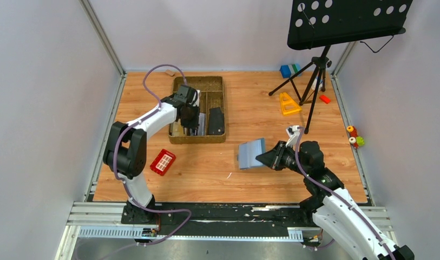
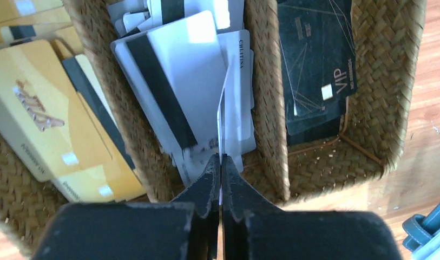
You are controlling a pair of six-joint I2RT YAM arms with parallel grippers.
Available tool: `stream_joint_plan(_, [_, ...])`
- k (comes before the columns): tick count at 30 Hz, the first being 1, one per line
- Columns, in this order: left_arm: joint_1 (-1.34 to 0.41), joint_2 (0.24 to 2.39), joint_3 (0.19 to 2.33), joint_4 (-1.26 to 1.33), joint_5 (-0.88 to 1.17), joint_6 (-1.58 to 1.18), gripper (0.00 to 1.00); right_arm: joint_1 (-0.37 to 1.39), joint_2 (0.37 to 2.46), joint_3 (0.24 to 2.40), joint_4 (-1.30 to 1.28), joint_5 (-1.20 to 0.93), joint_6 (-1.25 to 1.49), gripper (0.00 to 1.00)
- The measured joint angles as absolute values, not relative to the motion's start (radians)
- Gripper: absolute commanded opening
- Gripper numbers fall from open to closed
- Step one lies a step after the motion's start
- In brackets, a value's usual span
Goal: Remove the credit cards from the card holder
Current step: Place the credit card in the storage box, then close the card holder at the center of the board.
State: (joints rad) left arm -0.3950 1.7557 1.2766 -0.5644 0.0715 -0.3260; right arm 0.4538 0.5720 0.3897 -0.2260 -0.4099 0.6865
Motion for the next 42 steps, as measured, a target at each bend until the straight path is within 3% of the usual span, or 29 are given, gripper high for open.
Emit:
stream_joint_plan(3, [-0.372,1.805,1.301,-0.563,0.105,-0.325,0.3,0.454,0.577,0.388,-0.225,-0.41,0.687,0.0])
stream_joint_plan(5, [-0.364,1.82,1.312,-0.559,0.106,-0.318,0.42,0.454,0.579,0.385,-0.223,-0.41,0.687,0.0])
stream_joint_plan(10, [-0.353,1.824,1.314,-0.564,0.095,-0.308,0.53,0.454,0.603,0.384,-0.223,-0.409,0.685,0.0])
stream_joint_plan(16, [-0.353,1.754,1.313,-0.591,0.077,-0.308,0.53,0.454,0.71,0.397,-0.273,-0.367,0.659,0.0])
stream_joint_plan(23, [-0.386,1.497,1.186,-0.56,0.107,-0.325,0.51,0.454,0.843,0.458,-0.371,-0.301,0.572,0.0])
stream_joint_plan(29, [-0.573,1.334,0.976,-0.467,0.118,-0.405,0.47,0.501,0.932,0.506,-0.428,-0.212,0.509,0.01])
stream_joint_plan(31, [-0.648,1.331,0.923,-0.425,0.123,-0.441,0.44,0.558,0.961,0.535,-0.456,-0.149,0.498,0.1])
stream_joint_plan(33, [-0.709,1.332,0.866,-0.368,0.133,-0.479,0.41,0.632,0.994,0.573,-0.482,-0.091,0.491,0.31])
stream_joint_plan(35, [-0.75,1.338,0.802,-0.292,0.153,-0.527,0.37,0.71,1.041,0.624,-0.501,-0.029,0.488,0.38])
stream_joint_plan(37, [-0.76,1.359,0.759,-0.231,0.173,-0.566,0.34,0.767,1.084,0.668,-0.515,0.009,0.486,0.36])
stream_joint_plan(42, [-0.762,1.451,0.726,-0.121,0.204,-0.626,0.24,0.803,1.124,0.697,-0.524,0.054,0.493,0.22])
